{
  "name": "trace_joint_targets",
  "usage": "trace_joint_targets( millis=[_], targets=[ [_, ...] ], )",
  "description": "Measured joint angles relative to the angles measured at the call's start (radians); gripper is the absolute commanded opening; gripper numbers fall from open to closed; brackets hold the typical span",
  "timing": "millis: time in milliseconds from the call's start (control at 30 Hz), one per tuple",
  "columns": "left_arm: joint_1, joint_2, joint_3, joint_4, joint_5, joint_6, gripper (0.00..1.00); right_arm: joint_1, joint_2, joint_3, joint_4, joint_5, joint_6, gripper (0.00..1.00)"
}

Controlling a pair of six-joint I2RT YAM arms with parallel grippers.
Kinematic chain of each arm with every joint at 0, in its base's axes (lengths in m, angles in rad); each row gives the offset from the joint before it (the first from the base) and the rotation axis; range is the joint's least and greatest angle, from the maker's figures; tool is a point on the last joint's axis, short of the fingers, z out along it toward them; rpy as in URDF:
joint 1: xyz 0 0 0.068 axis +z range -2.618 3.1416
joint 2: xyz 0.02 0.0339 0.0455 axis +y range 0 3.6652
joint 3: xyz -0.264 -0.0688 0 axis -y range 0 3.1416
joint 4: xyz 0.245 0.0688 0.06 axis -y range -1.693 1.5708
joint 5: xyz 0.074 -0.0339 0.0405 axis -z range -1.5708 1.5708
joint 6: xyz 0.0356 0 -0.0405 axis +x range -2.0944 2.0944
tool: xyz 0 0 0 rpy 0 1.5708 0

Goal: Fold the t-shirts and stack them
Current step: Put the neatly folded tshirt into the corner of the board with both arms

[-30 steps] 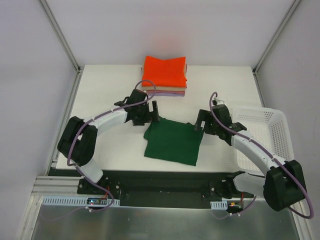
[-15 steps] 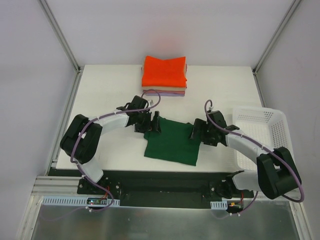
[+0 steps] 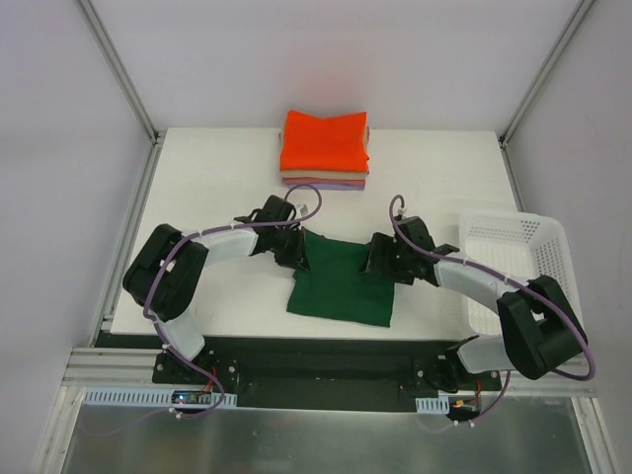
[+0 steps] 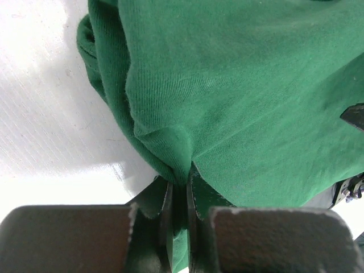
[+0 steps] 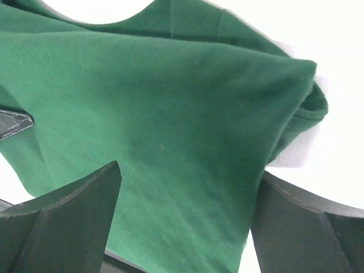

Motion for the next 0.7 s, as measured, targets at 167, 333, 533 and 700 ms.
trace_joint_targets(
  millis=[167, 333, 533, 700],
  targets=[
    [0.000, -0.008, -0.023, 0.036, 0.005, -0.009, 0.00, 0.036, -0.005, 0.001, -0.014, 0.054, 0.014, 0.87],
    [0.002, -0.013, -0.043, 0.066, 0.019, -0.012, 0.00, 0.039, -0.051, -0.023, -0.052, 0.111, 0.024, 0.88],
    [0.002, -0.043, -0.098, 0.126, 0.031, -0.013, 0.00, 0.039, -0.129, -0.070, -0.103, 0.155, 0.024, 0.87],
    [0.002, -0.059, -0.142, 0.182, 0.056, -0.020, 0.00, 0.039, -0.122, -0.077, -0.082, 0.134, 0.026, 0.74]
  ],
)
